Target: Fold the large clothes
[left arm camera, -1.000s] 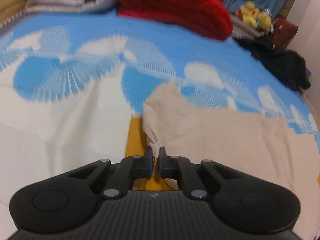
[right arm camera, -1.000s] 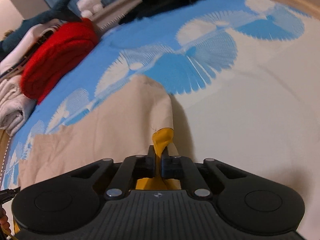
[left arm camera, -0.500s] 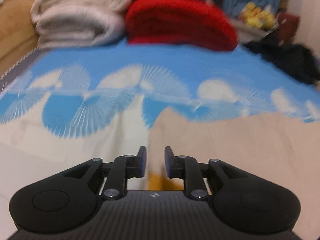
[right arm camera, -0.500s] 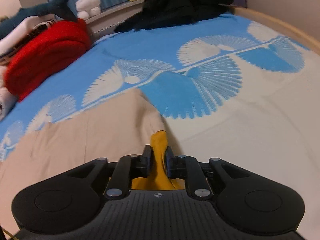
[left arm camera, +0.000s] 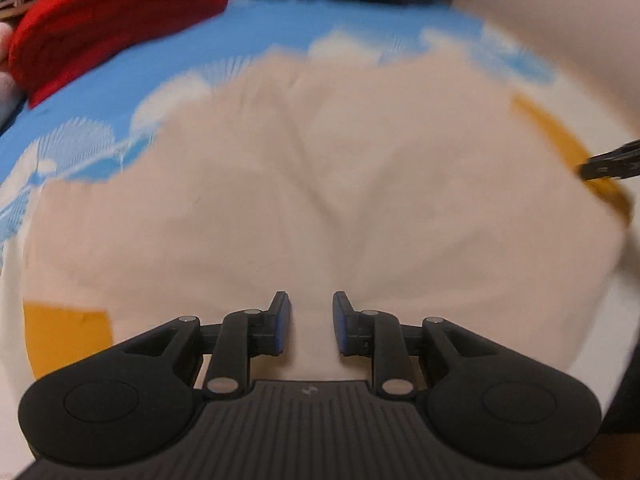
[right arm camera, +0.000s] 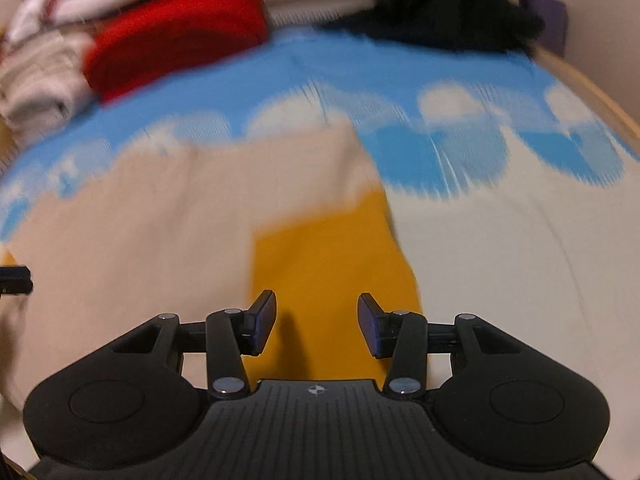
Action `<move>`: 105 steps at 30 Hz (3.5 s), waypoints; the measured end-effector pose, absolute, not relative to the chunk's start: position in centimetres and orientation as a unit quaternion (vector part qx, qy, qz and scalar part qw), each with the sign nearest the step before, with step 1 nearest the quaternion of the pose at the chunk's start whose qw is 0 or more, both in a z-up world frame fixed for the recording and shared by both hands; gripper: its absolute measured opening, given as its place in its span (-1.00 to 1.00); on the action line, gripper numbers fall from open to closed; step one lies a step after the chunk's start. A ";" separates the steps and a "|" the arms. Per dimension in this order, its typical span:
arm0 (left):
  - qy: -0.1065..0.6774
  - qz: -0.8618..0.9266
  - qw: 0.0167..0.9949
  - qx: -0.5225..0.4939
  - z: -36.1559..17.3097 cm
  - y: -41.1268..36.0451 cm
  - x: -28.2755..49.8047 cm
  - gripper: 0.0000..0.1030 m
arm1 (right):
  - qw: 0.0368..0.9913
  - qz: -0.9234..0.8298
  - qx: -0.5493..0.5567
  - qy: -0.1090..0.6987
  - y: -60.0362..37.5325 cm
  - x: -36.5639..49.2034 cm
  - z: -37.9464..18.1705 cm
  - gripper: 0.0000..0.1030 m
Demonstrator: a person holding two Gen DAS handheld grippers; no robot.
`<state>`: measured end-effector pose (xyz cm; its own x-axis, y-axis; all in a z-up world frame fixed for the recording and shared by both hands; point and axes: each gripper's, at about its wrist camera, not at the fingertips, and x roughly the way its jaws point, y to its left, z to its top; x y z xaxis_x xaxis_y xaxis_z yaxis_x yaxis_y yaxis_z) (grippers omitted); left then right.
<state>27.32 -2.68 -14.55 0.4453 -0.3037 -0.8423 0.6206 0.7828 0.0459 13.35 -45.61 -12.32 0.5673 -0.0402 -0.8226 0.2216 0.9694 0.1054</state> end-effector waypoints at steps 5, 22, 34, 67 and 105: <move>0.434 -0.273 0.845 0.154 -10.7 -0.7 25.7 -0.41 | 0.871 -0.099 0.101 0.470 -46.4 11.2 -12.8 -0.14; 0.409 -0.147 0.882 0.183 -5.7 3.2 17.2 -0.34 | 0.936 -0.132 0.142 0.295 -42.1 2.4 -3.2 0.05; 0.409 -0.133 0.887 0.168 -6.1 3.9 12.7 -0.27 | 0.935 -0.144 0.109 0.305 -38.7 0.8 -5.1 0.10; 0.586 0.004 0.783 -0.211 -15.7 16.7 20.0 0.48 | 0.929 -0.141 0.072 0.334 -38.9 2.0 -7.5 0.10; 0.221 -0.138 0.953 0.154 2.5 -0.3 7.3 -0.90 | 0.934 -0.155 0.084 0.311 -39.7 2.6 -7.1 0.09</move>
